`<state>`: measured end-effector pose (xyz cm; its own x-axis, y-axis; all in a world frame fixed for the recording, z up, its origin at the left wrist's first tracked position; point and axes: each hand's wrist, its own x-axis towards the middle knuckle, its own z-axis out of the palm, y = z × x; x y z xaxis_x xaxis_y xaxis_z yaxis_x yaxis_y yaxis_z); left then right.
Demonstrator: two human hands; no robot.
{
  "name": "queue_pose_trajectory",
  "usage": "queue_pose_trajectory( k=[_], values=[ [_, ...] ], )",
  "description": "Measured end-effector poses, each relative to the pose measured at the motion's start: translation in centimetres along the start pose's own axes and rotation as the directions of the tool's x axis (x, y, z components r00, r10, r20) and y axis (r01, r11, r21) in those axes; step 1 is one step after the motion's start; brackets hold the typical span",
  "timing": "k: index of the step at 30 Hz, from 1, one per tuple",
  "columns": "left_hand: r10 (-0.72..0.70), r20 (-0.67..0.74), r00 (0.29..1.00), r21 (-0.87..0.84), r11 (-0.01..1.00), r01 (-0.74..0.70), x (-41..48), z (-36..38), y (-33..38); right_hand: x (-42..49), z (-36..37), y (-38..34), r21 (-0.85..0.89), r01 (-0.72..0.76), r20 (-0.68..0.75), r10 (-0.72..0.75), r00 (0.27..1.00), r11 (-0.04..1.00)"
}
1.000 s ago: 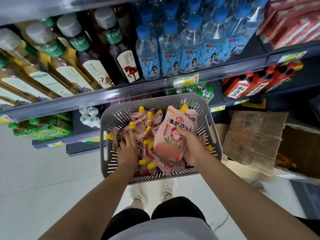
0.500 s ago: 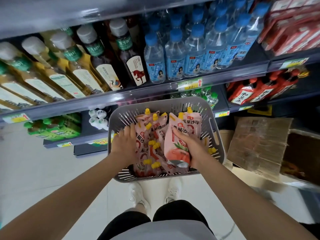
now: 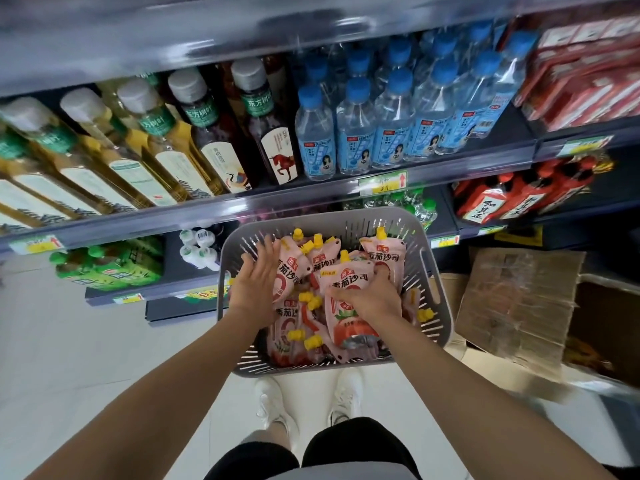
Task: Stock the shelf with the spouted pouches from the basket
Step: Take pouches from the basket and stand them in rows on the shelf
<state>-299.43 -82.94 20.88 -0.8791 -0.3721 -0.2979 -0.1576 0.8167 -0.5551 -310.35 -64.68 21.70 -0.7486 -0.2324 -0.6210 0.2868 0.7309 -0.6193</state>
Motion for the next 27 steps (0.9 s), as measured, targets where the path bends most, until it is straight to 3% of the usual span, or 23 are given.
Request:
queue_pose_trajectory(
  k=[4, 7, 10, 16, 21, 27],
  values=[
    [-0.023, 0.073, 0.997, -0.086, 0.996, 0.029, -0.1, -0.5, 1.2, 0.3, 1.1, -0.4, -0.234, -0.009, 0.026, 0.016, 1.0, 0.972],
    [-0.062, 0.143, 0.988, -0.21, 0.973, 0.091, -0.1, -1.2, 1.6, 0.5, 2.1, -0.8, -0.494, 0.018, 0.034, -0.002, 0.999, 0.869],
    [-0.083, 0.164, 0.983, -0.291, 0.948, 0.129, -0.4, -1.7, 1.2, 0.7, 3.0, -0.9, -0.61, -0.004, 0.04, 0.036, 0.999, 0.792],
    [-0.111, 0.065, 0.992, -0.393, 0.911, 0.128, -1.5, -1.9, -0.4, 1.3, 2.9, 0.5, -0.632, -0.019, 0.005, 0.029, 1.0, 0.775],
    [-0.232, 0.015, 0.973, -0.612, 0.767, 0.192, -2.8, -2.7, -1.8, 1.1, 3.1, 1.0, -0.581, -0.008, -0.056, -0.03, 0.998, 0.814],
    [-0.375, -0.056, 0.925, -0.75, 0.627, 0.209, -5.4, -3.6, -6.5, -2.1, 4.1, -1.9, -0.504, 0.009, -0.204, -0.129, 0.97, 0.864]
  ],
)
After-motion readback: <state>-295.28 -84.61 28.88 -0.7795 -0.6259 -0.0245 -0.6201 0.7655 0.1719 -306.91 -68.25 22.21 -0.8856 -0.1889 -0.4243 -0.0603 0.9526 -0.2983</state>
